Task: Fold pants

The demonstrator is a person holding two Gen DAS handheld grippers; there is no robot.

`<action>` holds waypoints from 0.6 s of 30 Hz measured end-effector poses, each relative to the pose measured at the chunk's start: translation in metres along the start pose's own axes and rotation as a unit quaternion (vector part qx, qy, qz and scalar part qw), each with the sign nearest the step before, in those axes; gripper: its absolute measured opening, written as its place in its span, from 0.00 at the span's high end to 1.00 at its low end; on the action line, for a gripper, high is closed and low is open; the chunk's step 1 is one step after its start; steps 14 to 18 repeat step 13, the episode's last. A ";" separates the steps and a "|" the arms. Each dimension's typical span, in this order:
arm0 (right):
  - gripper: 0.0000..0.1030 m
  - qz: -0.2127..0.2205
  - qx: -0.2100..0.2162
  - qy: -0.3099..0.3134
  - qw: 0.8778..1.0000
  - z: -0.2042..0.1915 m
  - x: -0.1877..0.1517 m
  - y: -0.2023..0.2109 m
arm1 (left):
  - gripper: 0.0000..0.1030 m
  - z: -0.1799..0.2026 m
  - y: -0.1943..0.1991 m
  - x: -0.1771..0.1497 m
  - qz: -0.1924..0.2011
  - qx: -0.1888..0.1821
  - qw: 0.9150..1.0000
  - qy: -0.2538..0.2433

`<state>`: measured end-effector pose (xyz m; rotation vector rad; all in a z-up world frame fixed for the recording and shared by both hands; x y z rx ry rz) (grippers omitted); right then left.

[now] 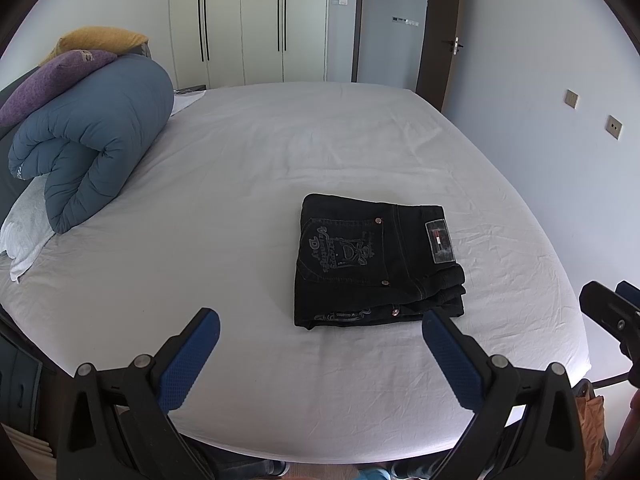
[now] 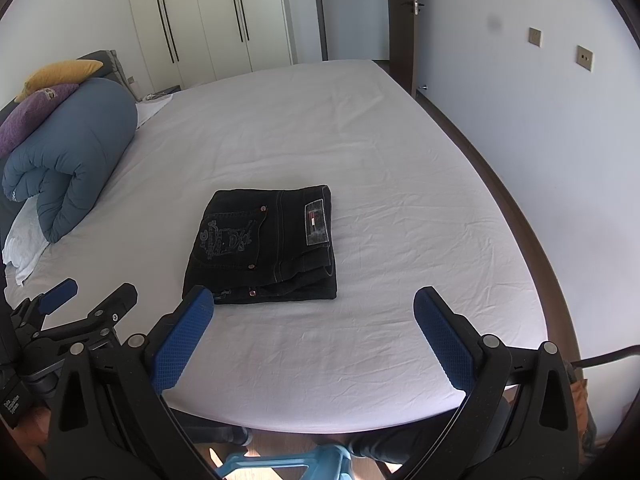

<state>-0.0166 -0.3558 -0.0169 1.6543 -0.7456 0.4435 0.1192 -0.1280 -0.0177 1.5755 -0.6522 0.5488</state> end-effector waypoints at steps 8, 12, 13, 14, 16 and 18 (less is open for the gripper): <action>0.01 -0.003 0.002 -0.002 1.000 0.002 0.000 -0.003 | 0.00 0.002 -0.002 -0.001 -0.002 -0.008 1.000 -0.004; 0.01 -0.005 0.001 -0.005 1.000 0.004 -0.003 -0.004 | 0.00 0.000 -0.002 -0.001 -0.001 0.000 1.000 -0.008; 0.01 -0.006 0.001 -0.006 1.000 0.004 -0.003 -0.005 | 0.00 0.000 -0.003 -0.001 -0.002 0.001 1.000 -0.007; 0.01 -0.006 0.001 -0.006 1.000 0.004 -0.003 -0.005 | 0.00 0.000 -0.003 -0.001 -0.002 0.001 1.000 -0.007; 0.01 -0.006 0.001 -0.006 1.000 0.004 -0.003 -0.005 | 0.00 0.000 -0.003 -0.001 -0.002 0.001 1.000 -0.007; 0.01 -0.006 0.001 -0.006 1.000 0.004 -0.003 -0.005 | 0.00 0.000 -0.003 -0.001 -0.002 0.001 1.000 -0.007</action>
Point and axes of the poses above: each gripper's, at about its wrist camera, not at the fingertips, and y roughly against the way its jaws point, z to its right, x to its top, the point moved 9 cm from there along -y, roughly the way its jaws point, and after that the axes turned 10 degrees about x, right-handed, at the moved point
